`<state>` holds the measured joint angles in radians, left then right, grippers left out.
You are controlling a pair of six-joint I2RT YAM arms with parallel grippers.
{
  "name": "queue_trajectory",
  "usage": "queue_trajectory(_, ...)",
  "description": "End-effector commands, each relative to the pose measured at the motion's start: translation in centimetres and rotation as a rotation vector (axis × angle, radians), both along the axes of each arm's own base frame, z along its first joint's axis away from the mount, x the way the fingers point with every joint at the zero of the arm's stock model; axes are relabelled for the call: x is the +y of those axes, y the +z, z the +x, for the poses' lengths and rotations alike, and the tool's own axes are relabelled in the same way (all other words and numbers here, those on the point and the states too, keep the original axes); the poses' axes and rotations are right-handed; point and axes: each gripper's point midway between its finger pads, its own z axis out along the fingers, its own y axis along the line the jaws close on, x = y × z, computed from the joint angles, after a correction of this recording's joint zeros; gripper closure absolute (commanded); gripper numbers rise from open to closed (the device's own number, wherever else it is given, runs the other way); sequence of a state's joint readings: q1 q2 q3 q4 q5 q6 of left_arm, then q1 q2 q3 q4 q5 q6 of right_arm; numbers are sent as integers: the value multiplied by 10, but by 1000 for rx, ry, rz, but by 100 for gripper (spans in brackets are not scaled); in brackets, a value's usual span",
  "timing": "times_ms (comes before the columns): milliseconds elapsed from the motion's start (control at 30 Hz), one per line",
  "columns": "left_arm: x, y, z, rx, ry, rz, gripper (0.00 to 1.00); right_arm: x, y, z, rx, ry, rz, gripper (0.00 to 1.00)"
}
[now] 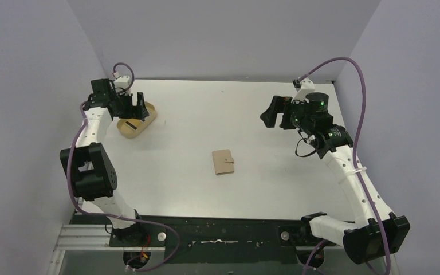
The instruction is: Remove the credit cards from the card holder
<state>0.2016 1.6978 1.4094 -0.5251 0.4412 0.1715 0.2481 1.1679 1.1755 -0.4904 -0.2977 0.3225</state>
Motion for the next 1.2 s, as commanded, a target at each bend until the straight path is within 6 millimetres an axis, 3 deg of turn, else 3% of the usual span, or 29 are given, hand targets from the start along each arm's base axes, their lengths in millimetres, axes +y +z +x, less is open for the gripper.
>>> queue_trajectory(0, 22, 4, 47, -131, 11, 101, 13, 1, 22, -2, -90, 13, 32, 0)
queue_trajectory(133, 24, -25, 61, -103, 13, 112, 23, -2, 20, -3, -83, 10, 21, 0)
queue_trajectory(433, 12, -67, 80, -45, -10, 163, 28, -7, 14, -7, -70, 17, -17, 0)
queue_trajectory(567, 8, -72, 87, -26, -33, 174, 41, -9, 11, -9, -62, 15, -25, 0)
queue_trajectory(867, 10, -74, 100, 30, -56, 178, 54, -11, 13, -10, -67, 15, -33, 0)
queue_trajectory(1167, -5, -87, 86, 108, -126, 126, 58, -13, 12, -12, -71, 11, -36, 0)
